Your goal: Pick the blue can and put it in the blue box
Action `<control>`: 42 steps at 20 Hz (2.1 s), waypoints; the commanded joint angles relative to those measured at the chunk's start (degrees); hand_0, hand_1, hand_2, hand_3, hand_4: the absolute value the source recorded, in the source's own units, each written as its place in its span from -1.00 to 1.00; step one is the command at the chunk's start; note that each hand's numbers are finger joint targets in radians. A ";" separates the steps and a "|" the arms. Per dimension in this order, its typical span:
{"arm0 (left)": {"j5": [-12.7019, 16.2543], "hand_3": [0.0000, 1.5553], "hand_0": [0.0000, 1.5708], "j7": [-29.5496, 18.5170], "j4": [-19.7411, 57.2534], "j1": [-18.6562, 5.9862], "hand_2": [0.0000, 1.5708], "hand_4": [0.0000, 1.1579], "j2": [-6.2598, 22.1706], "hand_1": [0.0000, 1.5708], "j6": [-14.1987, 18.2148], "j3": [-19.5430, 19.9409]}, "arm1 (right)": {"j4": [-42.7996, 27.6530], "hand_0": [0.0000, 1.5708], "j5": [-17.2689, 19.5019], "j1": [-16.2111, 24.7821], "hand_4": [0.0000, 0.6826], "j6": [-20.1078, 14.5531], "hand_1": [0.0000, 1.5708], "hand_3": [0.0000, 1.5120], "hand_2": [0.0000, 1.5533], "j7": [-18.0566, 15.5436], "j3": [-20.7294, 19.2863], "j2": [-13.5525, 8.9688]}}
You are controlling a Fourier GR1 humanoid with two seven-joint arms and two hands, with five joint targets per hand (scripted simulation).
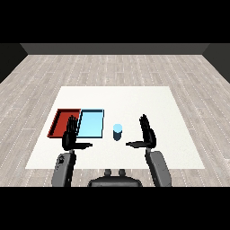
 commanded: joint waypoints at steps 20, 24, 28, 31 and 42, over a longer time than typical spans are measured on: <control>0.83 -1.00 -1.00 2.69 0.41 -3.42 -1.00 -1.00 -0.34 -1.00 2.34 0.72 | 17.08 -1.00 -9.77 -10.97 -1.00 -6.37 -1.00 -1.00 -1.00 0.13 1.12 0.21; 3.66 -1.00 -1.00 0.72 1.31 -3.10 -1.00 -1.00 1.20 -1.00 -0.73 2.71 | 20.66 -1.00 -10.72 -11.88 -1.00 -8.67 -1.00 -1.00 -1.00 -1.61 5.08 0.21; 1.26 -1.00 -1.00 -2.34 0.55 -0.07 -1.00 -1.00 0.46 -1.00 -0.40 0.91 | 22.24 -1.00 -11.60 -7.15 -1.00 -7.74 -1.00 -1.00 -1.00 -6.35 6.50 0.21; 1.99 -1.00 -1.00 -0.60 3.10 -3.31 -1.00 -1.00 0.10 -1.00 0.51 1.58 | 28.02 -1.00 -14.04 -7.56 -1.00 -5.68 -1.00 -1.00 -1.00 -11.71 7.02 0.21; 3.15 -1.00 -1.00 -2.97 3.73 -0.72 -1.00 -1.00 1.63 -1.00 -1.44 3.28 | 35.77 -1.00 -20.02 -16.98 -1.00 -8.66 -1.00 -1.00 -1.00 -11.85 10.83 0.21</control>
